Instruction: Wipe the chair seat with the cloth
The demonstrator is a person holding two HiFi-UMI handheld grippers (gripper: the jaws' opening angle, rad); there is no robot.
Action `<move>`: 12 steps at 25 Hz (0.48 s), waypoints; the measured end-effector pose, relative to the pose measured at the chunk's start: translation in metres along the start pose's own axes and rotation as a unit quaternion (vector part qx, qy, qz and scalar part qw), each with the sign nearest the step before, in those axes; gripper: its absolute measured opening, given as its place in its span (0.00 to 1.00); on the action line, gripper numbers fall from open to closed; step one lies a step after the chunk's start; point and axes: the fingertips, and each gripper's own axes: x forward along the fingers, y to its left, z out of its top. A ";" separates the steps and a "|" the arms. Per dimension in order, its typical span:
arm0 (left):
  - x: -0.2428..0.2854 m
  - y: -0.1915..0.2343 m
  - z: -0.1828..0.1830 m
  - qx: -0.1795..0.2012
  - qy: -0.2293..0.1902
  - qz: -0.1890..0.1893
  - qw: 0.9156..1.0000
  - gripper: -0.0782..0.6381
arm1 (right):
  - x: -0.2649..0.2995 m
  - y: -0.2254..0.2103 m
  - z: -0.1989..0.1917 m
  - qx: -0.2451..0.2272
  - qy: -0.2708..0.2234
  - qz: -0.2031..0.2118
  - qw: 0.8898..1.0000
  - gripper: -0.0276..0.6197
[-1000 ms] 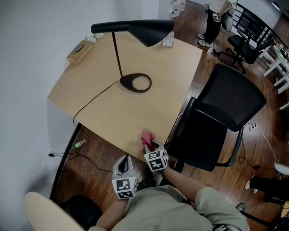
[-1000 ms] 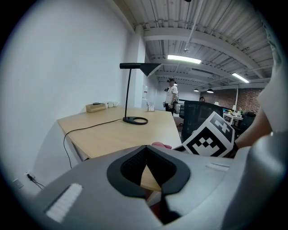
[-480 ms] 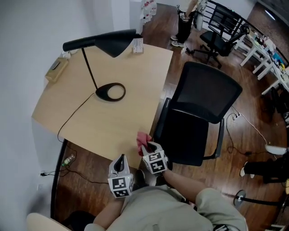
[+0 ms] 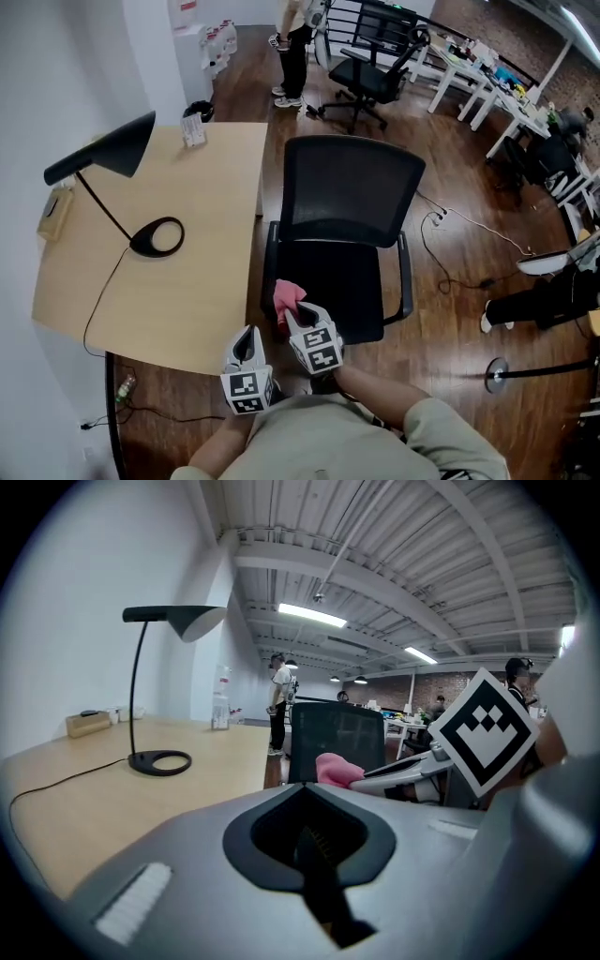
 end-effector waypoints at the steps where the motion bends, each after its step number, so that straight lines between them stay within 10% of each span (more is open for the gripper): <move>1: 0.007 -0.011 0.000 0.001 0.003 -0.006 1.000 0.12 | -0.005 -0.012 -0.002 0.006 0.000 -0.004 1.000 0.15; 12: 0.079 -0.099 0.014 0.028 0.020 -0.007 0.999 0.12 | -0.019 -0.109 -0.001 0.032 -0.020 0.015 0.999 0.15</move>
